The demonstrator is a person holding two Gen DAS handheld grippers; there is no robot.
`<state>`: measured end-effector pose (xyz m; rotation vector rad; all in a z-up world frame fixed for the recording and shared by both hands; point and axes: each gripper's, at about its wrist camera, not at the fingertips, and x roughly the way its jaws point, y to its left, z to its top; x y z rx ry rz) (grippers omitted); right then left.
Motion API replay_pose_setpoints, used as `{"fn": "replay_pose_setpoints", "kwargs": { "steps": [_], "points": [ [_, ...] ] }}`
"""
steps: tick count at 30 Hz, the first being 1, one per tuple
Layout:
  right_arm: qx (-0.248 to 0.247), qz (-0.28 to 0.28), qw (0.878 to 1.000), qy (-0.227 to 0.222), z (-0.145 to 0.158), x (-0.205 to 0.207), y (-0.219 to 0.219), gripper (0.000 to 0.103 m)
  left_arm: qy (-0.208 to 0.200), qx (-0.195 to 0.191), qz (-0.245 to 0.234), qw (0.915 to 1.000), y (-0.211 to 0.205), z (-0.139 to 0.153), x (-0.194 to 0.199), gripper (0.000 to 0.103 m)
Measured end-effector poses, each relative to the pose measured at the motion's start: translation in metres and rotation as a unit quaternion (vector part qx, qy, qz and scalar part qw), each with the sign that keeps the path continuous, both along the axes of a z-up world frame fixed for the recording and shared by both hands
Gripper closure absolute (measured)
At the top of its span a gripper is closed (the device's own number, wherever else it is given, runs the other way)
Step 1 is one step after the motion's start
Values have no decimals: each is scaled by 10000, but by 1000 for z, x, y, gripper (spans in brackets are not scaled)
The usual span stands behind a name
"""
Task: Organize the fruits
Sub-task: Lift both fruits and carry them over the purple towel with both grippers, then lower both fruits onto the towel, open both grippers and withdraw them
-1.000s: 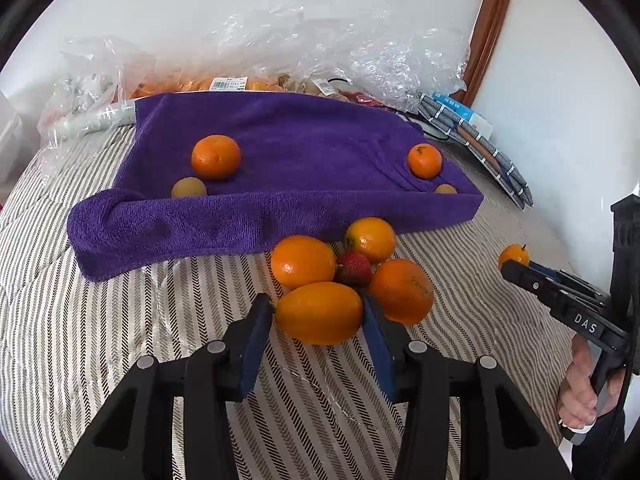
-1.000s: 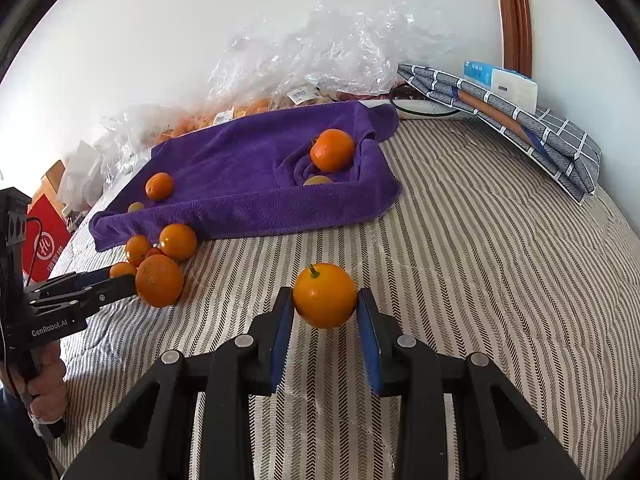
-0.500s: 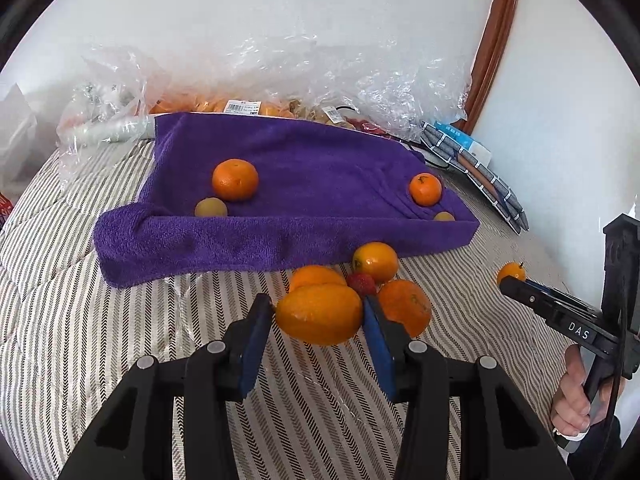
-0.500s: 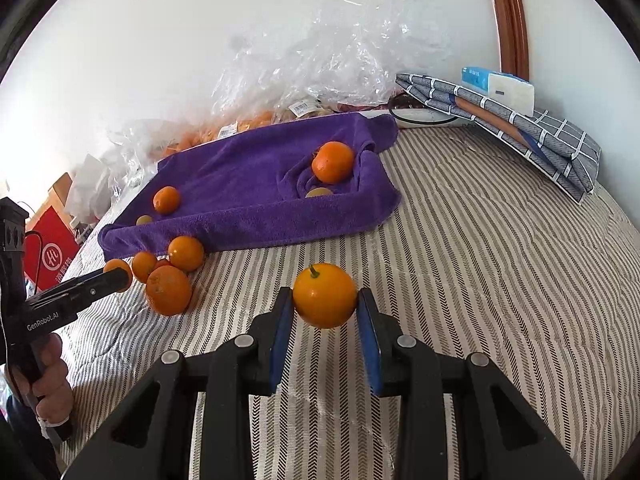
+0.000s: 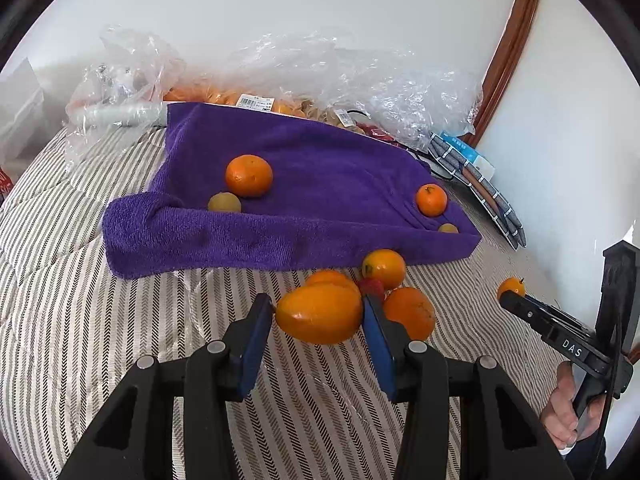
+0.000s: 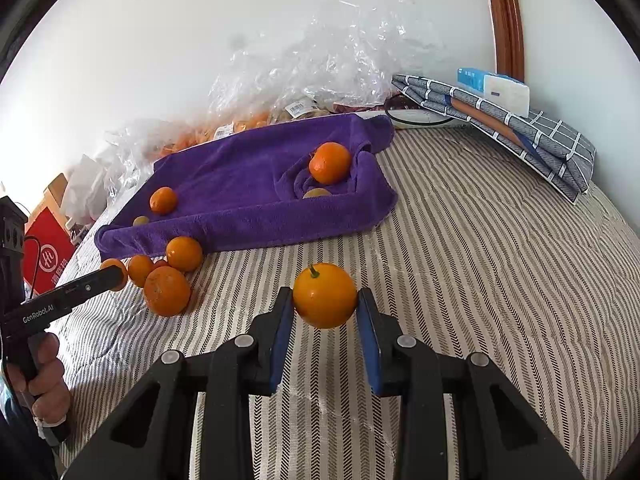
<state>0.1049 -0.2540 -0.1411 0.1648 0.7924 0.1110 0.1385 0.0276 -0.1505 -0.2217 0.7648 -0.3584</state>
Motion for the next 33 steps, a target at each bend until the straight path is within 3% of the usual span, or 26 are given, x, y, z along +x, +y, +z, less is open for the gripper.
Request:
{"fn": "replay_pose_setpoints", "kwargs": {
  "steps": [9, 16, 24, 33],
  "points": [
    [6, 144, 9999, -30, 20, 11, 7, 71, -81, -358, 45, 9993, 12, 27, 5, 59],
    [8, 259, 9991, -330, 46, 48, 12, 71, -360, 61, 264, 9990, 14, 57, 29, 59],
    [6, 288, 9991, -302, 36, 101, 12, 71, -337, 330, 437, 9979, 19, 42, 76, 59],
    [105, 84, 9999, -39, 3, 123, 7, 71, -102, 143, 392, 9991, 23, 22, 90, 59]
  ]
}}
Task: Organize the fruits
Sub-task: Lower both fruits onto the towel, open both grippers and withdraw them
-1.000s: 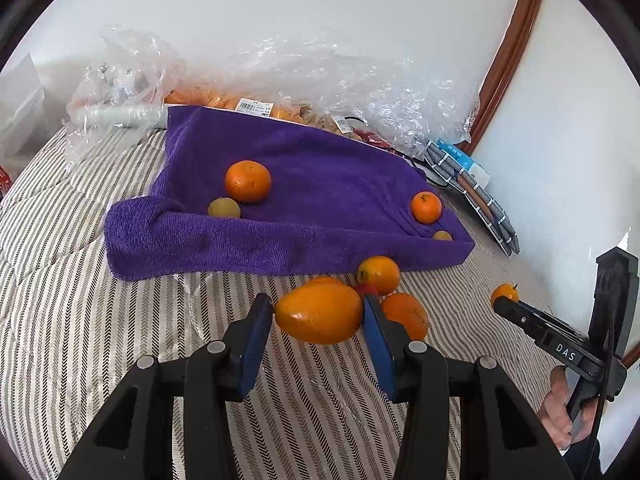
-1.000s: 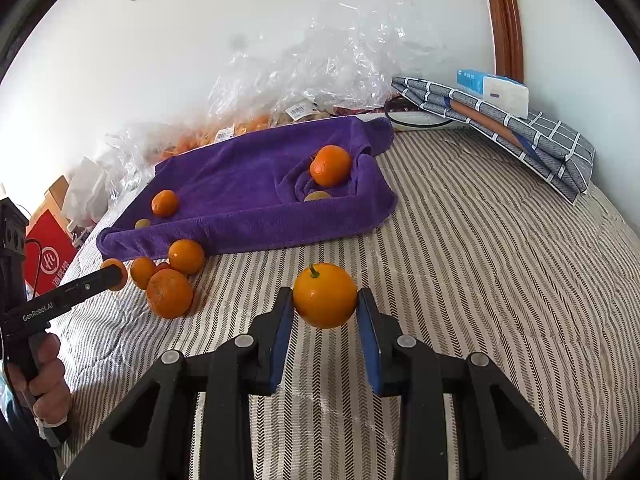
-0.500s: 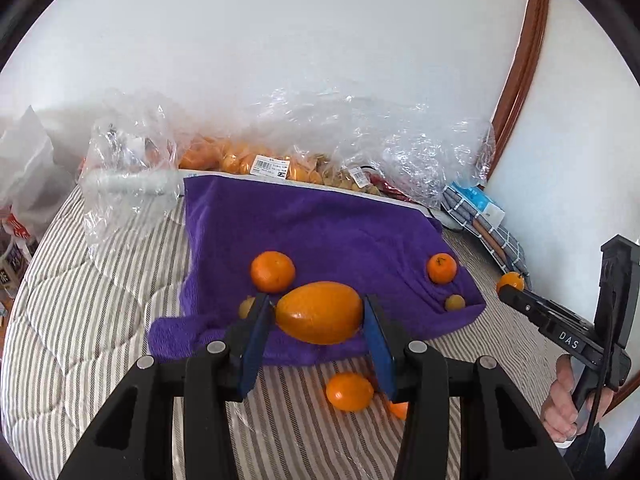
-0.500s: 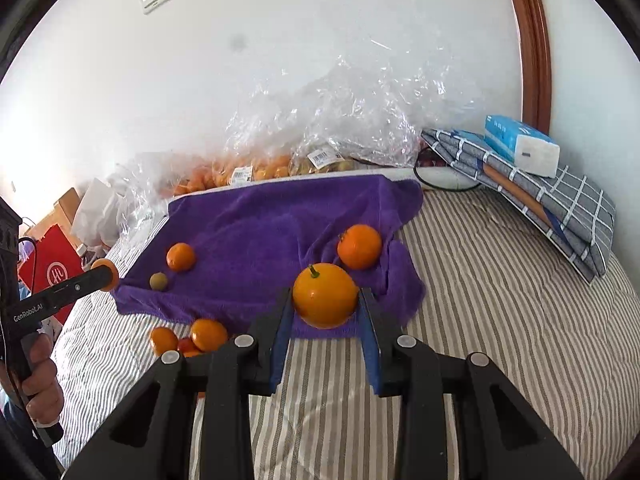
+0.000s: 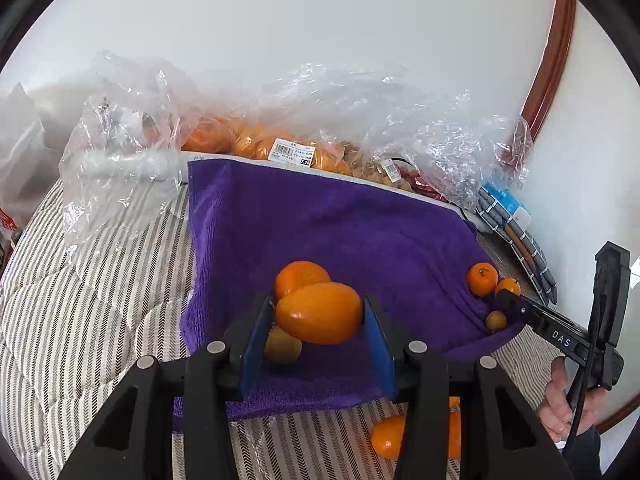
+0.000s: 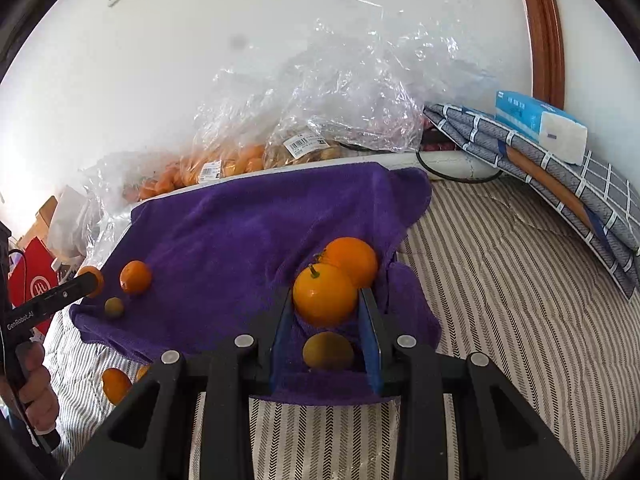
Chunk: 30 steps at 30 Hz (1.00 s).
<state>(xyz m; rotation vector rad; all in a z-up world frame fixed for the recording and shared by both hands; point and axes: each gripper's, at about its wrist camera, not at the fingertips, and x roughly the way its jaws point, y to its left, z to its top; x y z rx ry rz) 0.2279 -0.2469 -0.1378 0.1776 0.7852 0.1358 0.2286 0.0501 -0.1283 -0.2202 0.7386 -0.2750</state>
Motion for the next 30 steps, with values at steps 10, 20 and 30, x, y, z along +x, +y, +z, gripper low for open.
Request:
{"fn": "replay_pose_setpoints", "kwargs": {
  "steps": [10, 20, 30],
  "points": [
    [-77, -85, 9999, -14, -2, 0, -1, 71, 190, -92, -270, 9994, -9, -11, 2, 59],
    [-43, -140, 9997, -186, 3, -8, 0, 56, 85, 74, -338, 9994, -18, -9, -1, 59],
    [-160, -111, 9993, -315, 6, -15, 3, 54, 83, 212, -261, 9994, -18, -11, 0, 59]
  ]
}}
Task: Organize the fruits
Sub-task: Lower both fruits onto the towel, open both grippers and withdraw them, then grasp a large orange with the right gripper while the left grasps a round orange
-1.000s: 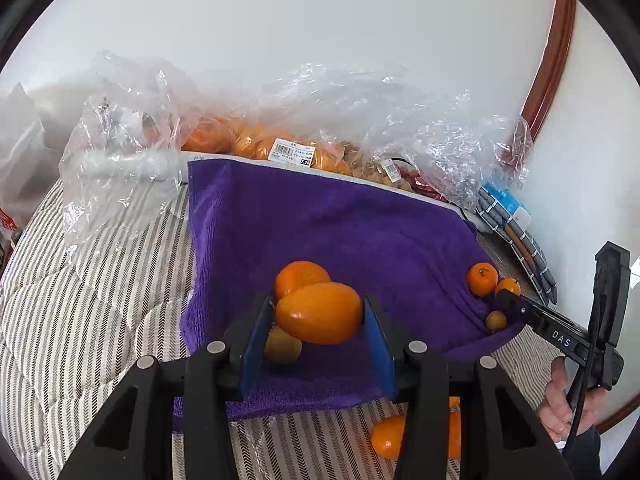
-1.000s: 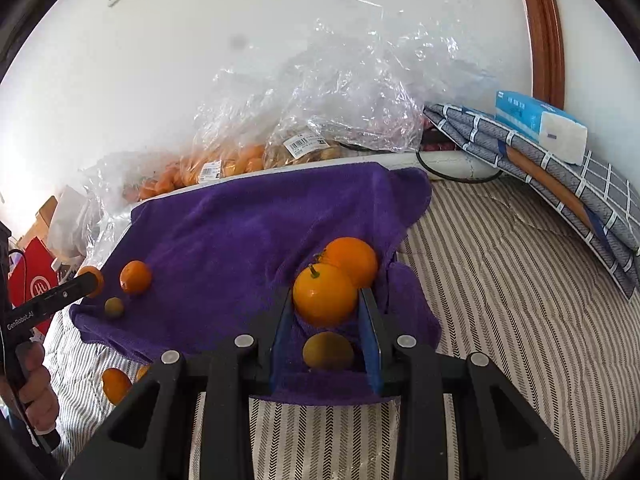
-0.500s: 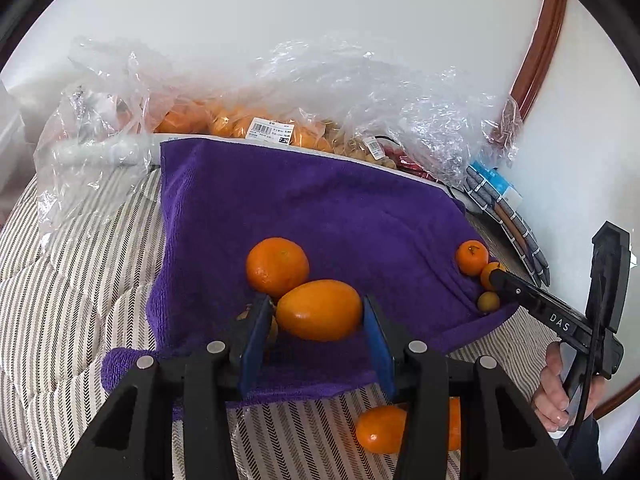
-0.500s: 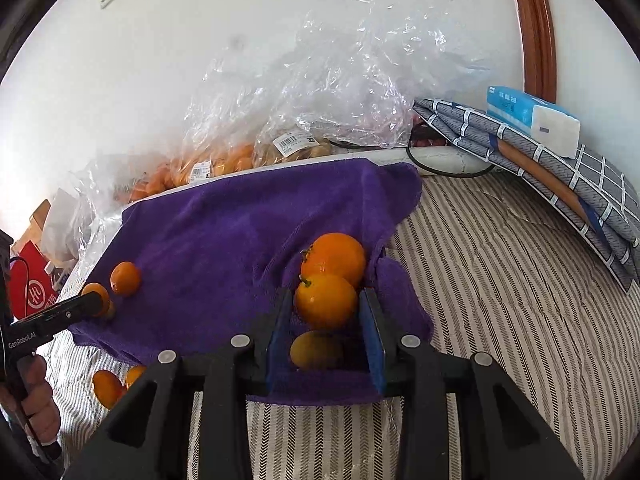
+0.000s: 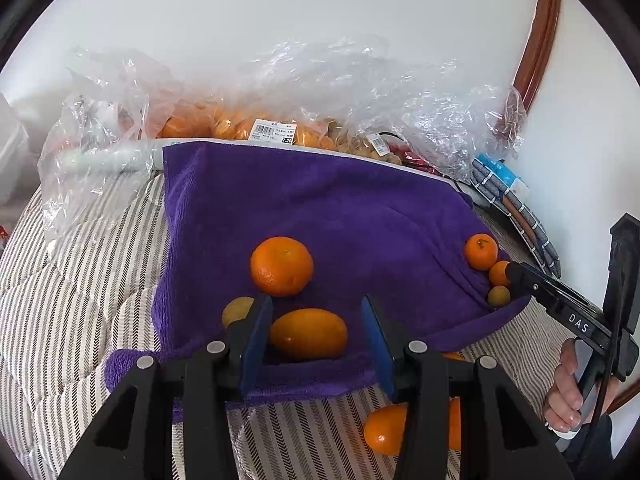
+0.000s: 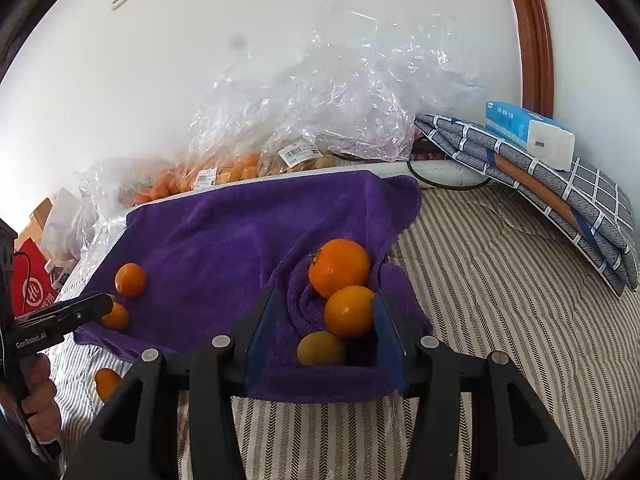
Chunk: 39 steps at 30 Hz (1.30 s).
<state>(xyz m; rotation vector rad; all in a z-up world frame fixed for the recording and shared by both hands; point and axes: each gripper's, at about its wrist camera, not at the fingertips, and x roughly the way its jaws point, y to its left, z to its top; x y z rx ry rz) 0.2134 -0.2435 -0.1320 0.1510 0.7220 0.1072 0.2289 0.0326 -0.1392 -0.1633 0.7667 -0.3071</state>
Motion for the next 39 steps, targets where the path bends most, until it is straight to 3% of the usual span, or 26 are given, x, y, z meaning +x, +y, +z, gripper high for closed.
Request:
{"fn": "replay_pose_setpoints", "kwargs": {
  "steps": [8, 18, 23, 28, 34, 39],
  "points": [
    [-187, -160, 9997, 48, 11, -9, 0, 54, -103, -104, -5, 9999, 3, 9, -7, 59],
    [-203, -370, 9991, -26, 45, -46, 14, 46, -240, 318, 198, 9990, -2, 21, -19, 59],
    [-471, -512, 9976, -56, 54, -64, 23, 46, -253, 132, 267, 9992, 12, 35, -46, 59],
    [-130, -308, 9992, 222, 47, -77, 29, 46, -149, 347, 381, 9986, 25, 33, -71, 59],
    [3, -107, 9985, 541, 24, -90, 53, 46, 85, 302, 567, 9979, 54, 13, -92, 59],
    [27, 55, 9974, 720, 9, -97, 72, 47, 53, 698, 798, 9944, 66, 0, -100, 59]
  ]
}}
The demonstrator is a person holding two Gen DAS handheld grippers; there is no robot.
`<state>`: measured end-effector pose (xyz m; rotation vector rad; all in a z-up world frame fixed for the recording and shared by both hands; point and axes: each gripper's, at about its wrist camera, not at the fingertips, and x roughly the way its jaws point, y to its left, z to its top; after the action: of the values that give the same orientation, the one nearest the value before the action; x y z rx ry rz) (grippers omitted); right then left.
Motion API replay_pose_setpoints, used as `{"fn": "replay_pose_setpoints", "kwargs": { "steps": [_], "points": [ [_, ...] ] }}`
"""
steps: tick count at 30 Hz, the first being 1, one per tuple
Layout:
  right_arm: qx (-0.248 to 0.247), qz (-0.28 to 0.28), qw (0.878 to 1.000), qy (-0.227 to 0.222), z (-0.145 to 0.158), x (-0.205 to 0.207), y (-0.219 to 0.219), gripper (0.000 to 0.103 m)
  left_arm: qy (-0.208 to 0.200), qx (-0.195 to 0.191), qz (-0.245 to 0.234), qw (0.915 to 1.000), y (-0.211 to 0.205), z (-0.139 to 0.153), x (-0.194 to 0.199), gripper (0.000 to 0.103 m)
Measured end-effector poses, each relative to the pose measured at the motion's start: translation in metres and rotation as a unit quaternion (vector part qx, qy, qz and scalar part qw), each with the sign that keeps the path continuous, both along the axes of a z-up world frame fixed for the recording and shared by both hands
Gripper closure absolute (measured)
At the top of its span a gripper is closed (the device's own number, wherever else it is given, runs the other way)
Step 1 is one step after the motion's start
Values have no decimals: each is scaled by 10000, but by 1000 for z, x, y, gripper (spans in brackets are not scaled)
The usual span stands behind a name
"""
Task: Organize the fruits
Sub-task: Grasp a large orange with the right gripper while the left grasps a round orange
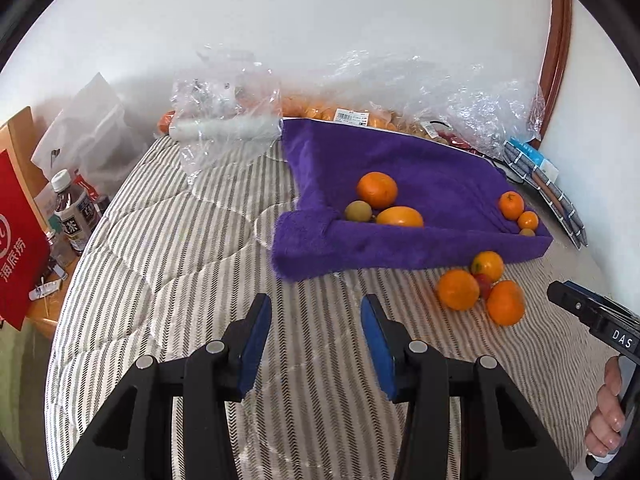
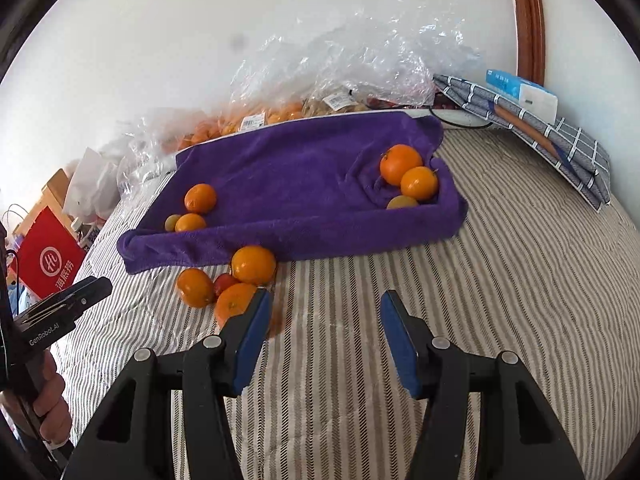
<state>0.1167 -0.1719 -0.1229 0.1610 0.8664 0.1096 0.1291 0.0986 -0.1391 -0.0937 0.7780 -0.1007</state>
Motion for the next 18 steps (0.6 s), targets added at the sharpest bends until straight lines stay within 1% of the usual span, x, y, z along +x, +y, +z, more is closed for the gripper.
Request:
{"fn": "replay_pose_setpoints", "kwargs": {
  "steps": [5, 10, 12, 14, 18],
  "points": [
    [-233, 208, 9995, -5, -4, 1, 22, 52, 6, -152, 124, 9998, 13, -2, 3, 59],
    [-116, 541, 9984, 89, -11, 5, 36, 53, -102, -310, 131, 9994, 20, -4, 5, 59],
    [-166, 643, 9977, 129, -15, 7, 42, 53, -128, -419, 169, 9989, 24, -6, 4, 59],
    [-243, 675, 9973, 157, -21, 10, 47, 53, -112, -537, 161, 9984, 27, -8, 6, 59],
    [-209, 708, 9969, 258, -28, 19, 53, 55, -45, -662, 174, 9976, 31, -14, 8, 59]
  ]
}}
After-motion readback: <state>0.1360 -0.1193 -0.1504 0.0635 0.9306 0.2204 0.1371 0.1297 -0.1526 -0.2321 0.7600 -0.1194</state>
